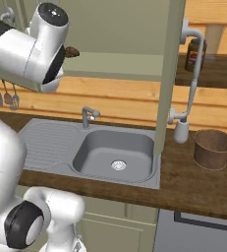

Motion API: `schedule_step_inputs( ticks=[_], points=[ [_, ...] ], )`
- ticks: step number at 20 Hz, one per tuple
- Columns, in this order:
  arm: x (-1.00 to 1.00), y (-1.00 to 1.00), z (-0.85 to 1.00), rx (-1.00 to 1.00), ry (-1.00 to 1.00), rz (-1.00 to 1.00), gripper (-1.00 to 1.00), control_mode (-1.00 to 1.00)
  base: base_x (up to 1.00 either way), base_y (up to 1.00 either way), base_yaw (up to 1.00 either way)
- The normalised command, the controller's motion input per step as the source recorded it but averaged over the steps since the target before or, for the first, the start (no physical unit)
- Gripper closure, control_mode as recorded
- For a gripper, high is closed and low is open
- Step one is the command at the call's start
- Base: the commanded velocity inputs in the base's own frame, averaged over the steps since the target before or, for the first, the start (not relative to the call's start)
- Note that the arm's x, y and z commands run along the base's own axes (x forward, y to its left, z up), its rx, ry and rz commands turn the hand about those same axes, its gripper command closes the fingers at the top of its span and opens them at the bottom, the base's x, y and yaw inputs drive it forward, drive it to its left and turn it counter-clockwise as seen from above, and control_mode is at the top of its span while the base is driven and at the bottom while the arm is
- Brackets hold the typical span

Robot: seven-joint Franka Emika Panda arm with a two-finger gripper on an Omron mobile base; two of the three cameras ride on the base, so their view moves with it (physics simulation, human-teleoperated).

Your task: Open the cabinet, pick up the bread from the cabinet and place it in the basket. Then move the basket to the dining counter.

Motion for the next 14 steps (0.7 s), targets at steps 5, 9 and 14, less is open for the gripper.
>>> schedule_step_inputs(
  ticks=[5, 9, 14],
  points=[
    [0.95, -0.07, 0.0, 0.27, -0.01, 0.16, -1.0, -1.0, 0.0, 0.0, 0.0],
    [1.0, 0.24, 0.0, 0.23, -0.04, 0.2, -1.0, -1.0, 0.0, 0.0, 0.0],
    [0.99, 0.0, 0.36, 0.26, 0.0, 0.32, -1.0, -1.0, 0.0, 0.0, 0.0]
  ],
)
